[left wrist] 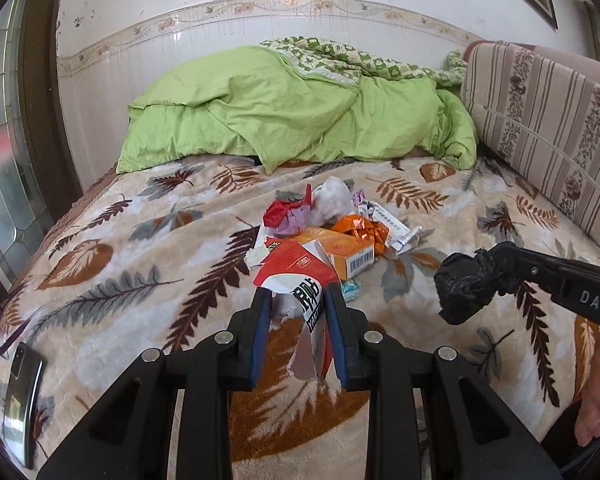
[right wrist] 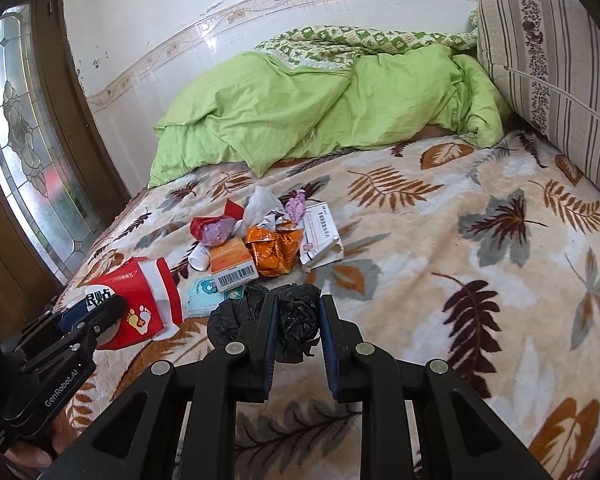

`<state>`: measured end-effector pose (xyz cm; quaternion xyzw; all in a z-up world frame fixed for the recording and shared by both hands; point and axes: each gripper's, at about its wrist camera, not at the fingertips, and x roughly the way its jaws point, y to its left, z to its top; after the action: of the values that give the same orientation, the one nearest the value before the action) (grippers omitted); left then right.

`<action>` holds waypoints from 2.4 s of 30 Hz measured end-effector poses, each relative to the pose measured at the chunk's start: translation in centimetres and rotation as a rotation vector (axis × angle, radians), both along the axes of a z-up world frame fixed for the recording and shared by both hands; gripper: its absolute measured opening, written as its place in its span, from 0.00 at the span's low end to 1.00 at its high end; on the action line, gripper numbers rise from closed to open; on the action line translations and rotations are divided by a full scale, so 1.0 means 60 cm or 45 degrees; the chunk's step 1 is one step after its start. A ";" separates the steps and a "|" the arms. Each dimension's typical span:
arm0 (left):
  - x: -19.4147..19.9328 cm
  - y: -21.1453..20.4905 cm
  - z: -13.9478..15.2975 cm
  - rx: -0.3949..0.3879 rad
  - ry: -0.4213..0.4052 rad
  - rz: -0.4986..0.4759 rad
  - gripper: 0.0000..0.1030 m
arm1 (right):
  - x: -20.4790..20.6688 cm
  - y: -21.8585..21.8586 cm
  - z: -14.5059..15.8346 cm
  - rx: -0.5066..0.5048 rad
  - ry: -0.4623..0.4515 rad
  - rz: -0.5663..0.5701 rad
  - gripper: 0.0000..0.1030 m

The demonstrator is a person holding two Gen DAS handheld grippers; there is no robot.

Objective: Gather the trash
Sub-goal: 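Carry both bags to the red basket and open both grippers over it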

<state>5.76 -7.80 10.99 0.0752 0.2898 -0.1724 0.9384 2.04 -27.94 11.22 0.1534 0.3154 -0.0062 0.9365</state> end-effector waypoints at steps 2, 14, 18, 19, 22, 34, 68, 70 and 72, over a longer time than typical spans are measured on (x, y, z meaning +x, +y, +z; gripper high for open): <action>-0.003 -0.004 -0.003 0.019 0.001 0.001 0.25 | -0.008 -0.004 0.000 -0.006 0.001 -0.010 0.20; -0.008 -0.005 -0.003 0.066 -0.036 0.040 0.25 | -0.022 -0.018 -0.005 0.019 0.026 -0.052 0.20; -0.006 -0.004 -0.002 0.068 -0.031 0.046 0.25 | -0.025 -0.018 -0.005 0.018 0.026 -0.055 0.20; -0.007 -0.005 -0.003 0.067 -0.028 0.047 0.25 | -0.027 -0.019 -0.005 0.023 0.027 -0.056 0.20; -0.011 -0.008 -0.005 0.068 -0.013 0.040 0.25 | -0.035 -0.026 -0.004 0.043 0.030 -0.064 0.20; -0.065 -0.028 0.007 -0.017 0.074 -0.056 0.25 | -0.109 -0.058 0.024 0.090 0.014 -0.087 0.20; -0.350 -0.534 0.069 -0.104 0.443 -1.168 0.46 | -0.570 -0.437 0.038 0.039 0.144 -0.971 0.35; -0.344 -0.531 0.069 -0.107 0.448 -1.153 0.46 | -0.572 -0.440 0.039 0.038 0.141 -0.972 0.40; -0.330 -0.516 0.071 -0.118 0.438 -1.108 0.47 | -0.565 -0.444 0.040 0.050 0.136 -0.953 0.40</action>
<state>-14.06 -38.79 15.25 0.1182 0.3749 -0.5724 0.7196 -31.86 -54.56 13.60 0.2753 0.2861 -0.3498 0.8485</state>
